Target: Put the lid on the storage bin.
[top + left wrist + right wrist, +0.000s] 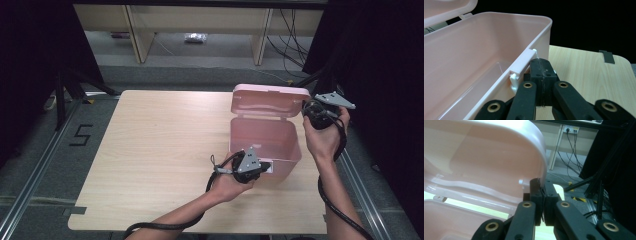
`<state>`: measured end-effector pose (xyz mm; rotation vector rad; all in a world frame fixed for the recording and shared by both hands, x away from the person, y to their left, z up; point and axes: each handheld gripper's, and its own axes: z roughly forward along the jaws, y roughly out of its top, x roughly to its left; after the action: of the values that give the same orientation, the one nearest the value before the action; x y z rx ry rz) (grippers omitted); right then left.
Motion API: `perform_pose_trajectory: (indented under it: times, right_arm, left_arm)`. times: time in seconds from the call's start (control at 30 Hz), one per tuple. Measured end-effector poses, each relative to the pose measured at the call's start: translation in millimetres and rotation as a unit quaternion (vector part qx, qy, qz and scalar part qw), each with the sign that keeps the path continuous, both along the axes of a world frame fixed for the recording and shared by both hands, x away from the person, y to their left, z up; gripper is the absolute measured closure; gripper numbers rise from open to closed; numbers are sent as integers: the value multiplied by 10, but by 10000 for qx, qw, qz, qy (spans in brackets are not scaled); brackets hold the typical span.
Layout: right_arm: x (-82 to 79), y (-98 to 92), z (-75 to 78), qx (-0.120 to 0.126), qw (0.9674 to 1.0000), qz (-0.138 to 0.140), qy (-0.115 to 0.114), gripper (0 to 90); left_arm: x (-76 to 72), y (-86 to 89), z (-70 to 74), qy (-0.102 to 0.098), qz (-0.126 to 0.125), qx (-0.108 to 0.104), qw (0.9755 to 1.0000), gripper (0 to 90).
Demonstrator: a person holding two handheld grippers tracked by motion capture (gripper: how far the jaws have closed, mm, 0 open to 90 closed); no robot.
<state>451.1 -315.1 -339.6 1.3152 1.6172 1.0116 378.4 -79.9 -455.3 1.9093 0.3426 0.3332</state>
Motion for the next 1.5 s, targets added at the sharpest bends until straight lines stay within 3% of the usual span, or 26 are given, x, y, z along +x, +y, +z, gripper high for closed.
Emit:
perform_pose_trajectory:
  times: [0.03, 0.17, 0.3, 0.37, 0.5, 0.53, 0.57, 0.73, 1.0, 1.23, 1.3, 1.33, 1.5]
  right_arm:
    - [-16, 13, 5, 108, 9999, -31, 88, 894]
    - [-15, -1, -5, -58, 10000, 11, 18, 893]
    - [-38, 17, -6, 67, 9999, -63, 86, 893]
    - [-37, 24, -15, 97, 9999, -86, -11, 893]
    - [-54, 12, -14, -6, 10000, -52, 59, 892]
    - [-46, 10, -21, 8, 10000, -34, -30, 892]
    - [-67, 28, -14, 111, 9998, -97, 94, 892]
    - [-70, 3, -25, -73, 10000, -27, 10, 891]
    - [-100, 14, -46, 47, 10000, -75, -40, 891]
    - [-111, 9, -35, -28, 10000, -35, 34, 890]
    - [-120, 23, -35, 56, 9999, -73, 57, 890]
    - [-118, 8, -39, -37, 10000, -39, 4, 890]
    - [-150, 18, -48, -4, 10000, -60, 32, 890]
  left_arm:
    - [0, 0, 1, 3, 0, 2, 10000, 900]
    - [-1, -1, 3, 6, 3, 15, 10000, 900]
    - [-2, -2, 2, 31, 6, 5, 10000, 900]
    - [-2, -3, 3, 18, 2, 14, 10000, 900]
    - [-3, -3, 3, 18, 1, 12, 10000, 900]
    - [-4, -2, 3, 17, 2, 19, 10000, 900]
    - [-4, -2, 4, 15, 3, 21, 10000, 900]
    - [-5, -2, 6, 9, -5, 39, 10000, 900]
    - [-18, 6, 25, 16, -10, 49, 10000, 900]
    - [-72, 106, 199, -71, -24, -166, 9998, 900]
    - [-61, 179, 280, -97, 37, -250, 9996, 900]
    - [-50, 214, 311, -101, 76, -294, 9995, 900]
    - [70, 402, 436, -162, 350, -414, 9984, 900]
